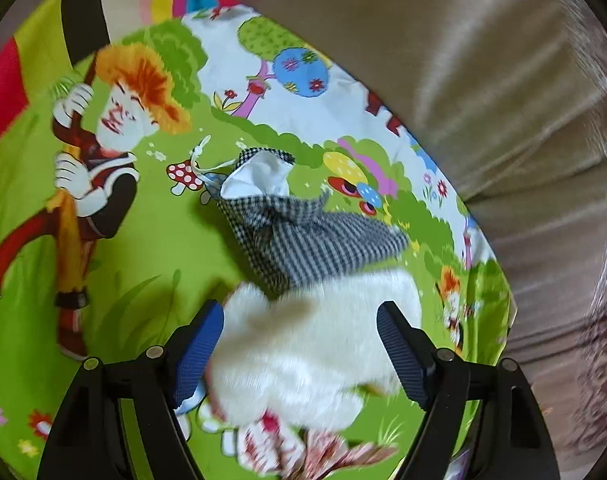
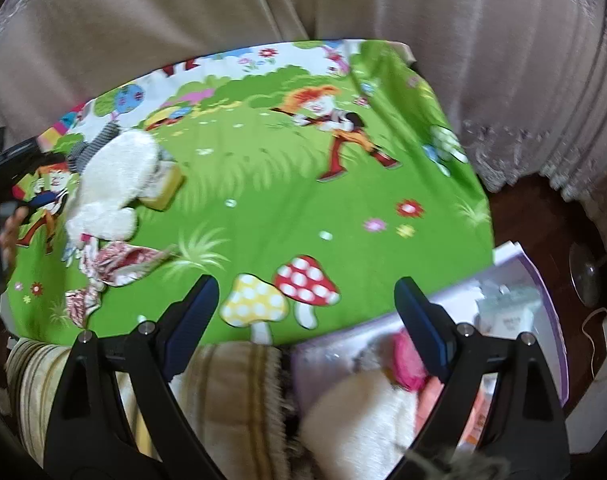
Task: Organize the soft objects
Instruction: 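Grasp the black-and-white gingham cloth with the left tool and lift it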
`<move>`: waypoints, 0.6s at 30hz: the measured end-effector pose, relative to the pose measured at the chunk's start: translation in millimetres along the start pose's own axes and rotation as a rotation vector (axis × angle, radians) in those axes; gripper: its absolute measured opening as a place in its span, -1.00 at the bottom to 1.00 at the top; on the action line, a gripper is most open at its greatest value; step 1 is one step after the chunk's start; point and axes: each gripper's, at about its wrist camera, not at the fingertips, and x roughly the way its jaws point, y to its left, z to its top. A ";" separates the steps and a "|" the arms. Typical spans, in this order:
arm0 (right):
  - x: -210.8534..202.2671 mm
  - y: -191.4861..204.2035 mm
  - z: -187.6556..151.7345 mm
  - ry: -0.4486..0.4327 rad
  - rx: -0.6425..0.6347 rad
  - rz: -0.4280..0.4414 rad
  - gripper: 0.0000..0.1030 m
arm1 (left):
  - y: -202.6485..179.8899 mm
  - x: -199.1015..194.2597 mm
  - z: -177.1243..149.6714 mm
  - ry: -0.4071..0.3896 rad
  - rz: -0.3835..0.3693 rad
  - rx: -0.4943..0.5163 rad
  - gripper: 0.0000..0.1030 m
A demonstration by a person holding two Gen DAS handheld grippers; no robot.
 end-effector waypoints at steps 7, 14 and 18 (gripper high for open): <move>8.4 36.3 11.8 0.005 -0.082 0.045 0.77 | 16.7 39.8 28.0 0.060 -0.048 -0.158 0.55; 18.3 46.1 10.9 0.029 -0.100 0.052 0.77 | 12.1 64.4 35.9 0.115 -0.106 -0.152 0.14; 24.2 48.8 10.6 0.046 -0.098 0.049 0.77 | 6.8 57.3 36.9 0.084 -0.099 -0.096 -0.61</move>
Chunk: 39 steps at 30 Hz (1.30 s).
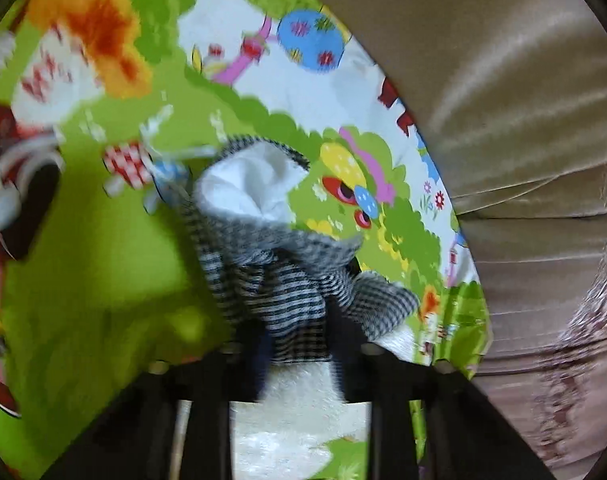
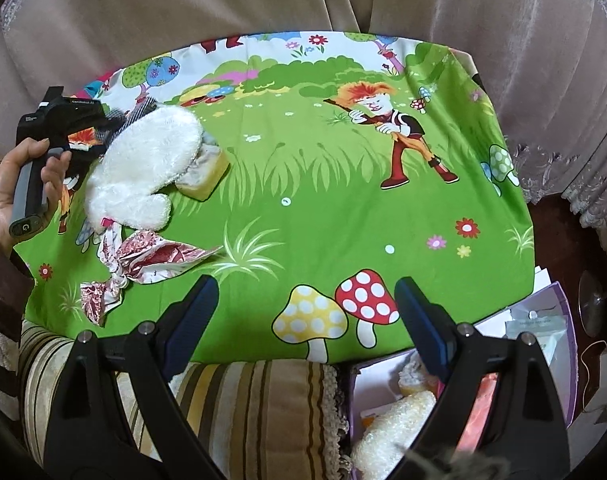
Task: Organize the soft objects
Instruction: 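Grasp the black-and-white gingham cloth with the left tool and lift it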
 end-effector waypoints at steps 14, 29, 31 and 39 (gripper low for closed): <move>7.2 25.6 4.9 0.011 -0.066 0.037 0.78 | 12.5 -92.3 7.9 -0.239 0.019 0.041 -0.69; 48.8 130.5 22.6 0.172 -0.179 0.262 0.82 | 29.5 -118.2 -45.5 -0.226 0.058 0.112 -0.69; 59.5 146.7 19.9 0.202 -0.193 0.269 0.82 | 33.8 -121.4 -51.2 -0.227 0.060 0.109 -0.69; 94.8 174.3 11.1 0.291 -0.162 0.223 0.82 | 44.4 -143.4 -71.0 -0.278 0.093 0.132 -0.69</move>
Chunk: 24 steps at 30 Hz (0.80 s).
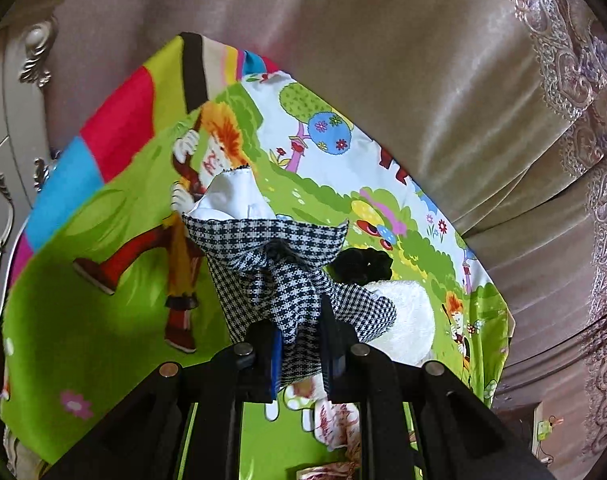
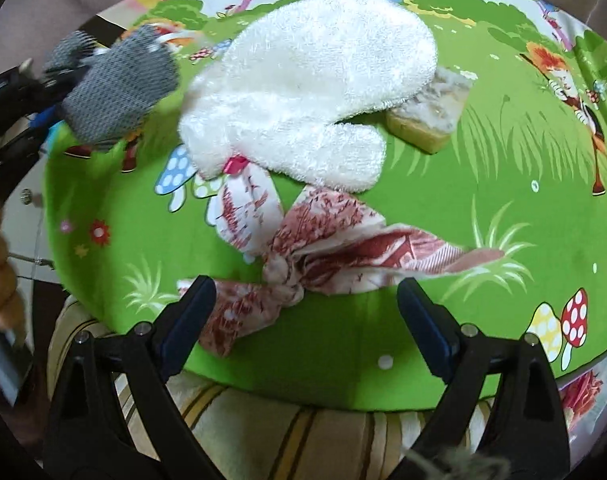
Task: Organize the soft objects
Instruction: 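Grasp the black-and-white gingham cloth with the left tool and lift it, then grasp the red-and-white floral cloth with the right tool while the left tool holds the gingham cloth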
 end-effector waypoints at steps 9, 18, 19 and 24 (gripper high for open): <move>23.0 26.5 2.0 0.003 -0.049 -0.084 0.61 | 6.8 -10.4 -12.9 0.000 0.002 0.011 -0.69; 23.8 33.4 -6.9 -0.019 -0.079 -0.109 -0.44 | 1.7 -14.6 -23.2 0.002 0.009 0.034 -0.69; 21.9 29.5 -4.7 -0.022 -0.073 -0.096 -0.47 | 1.1 -15.4 -23.9 0.001 0.011 0.039 -0.69; 7.4 21.7 -10.6 -0.056 -0.076 -0.082 -0.51 | -1.0 -17.4 -30.9 0.007 0.009 0.045 -0.69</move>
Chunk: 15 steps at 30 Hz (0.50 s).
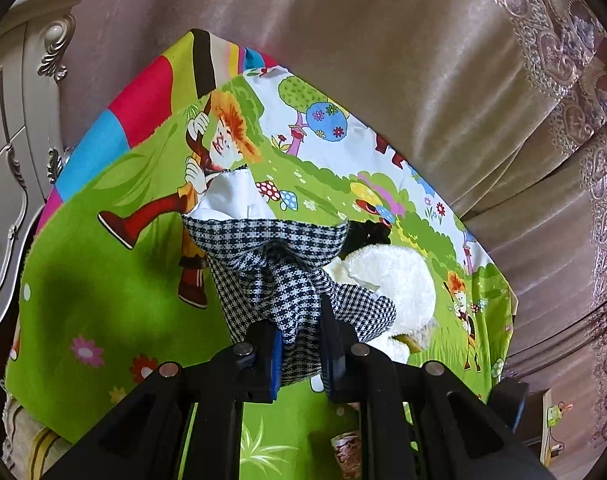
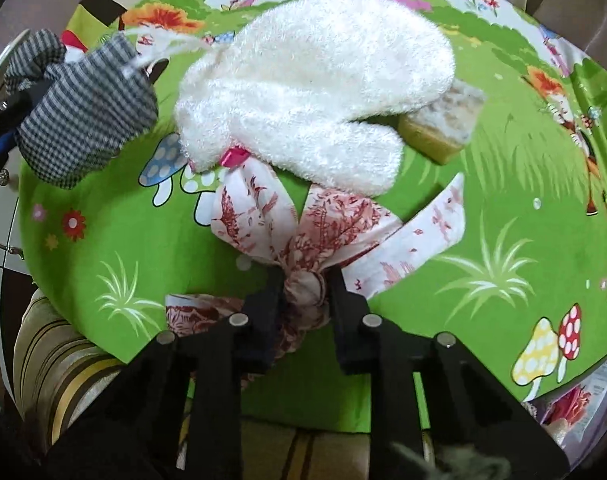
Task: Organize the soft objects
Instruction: 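Grasp the red-and-white floral cloth with the right tool while the left tool holds the gingham cloth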
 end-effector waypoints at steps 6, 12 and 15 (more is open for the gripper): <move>-31.9 -13.3 -13.7 -0.081 -0.006 -0.052 -0.51 | -12.7 -10.5 -4.7 -0.017 -0.018 0.028 -0.69; -54.5 -24.2 -29.0 -0.153 0.001 -0.077 -0.51 | -24.2 -20.0 -14.9 -0.024 -0.044 0.052 -0.69; -64.1 -29.3 -30.5 -0.179 0.008 -0.088 -0.51 | -30.9 -24.5 -19.4 -0.029 -0.060 0.063 -0.69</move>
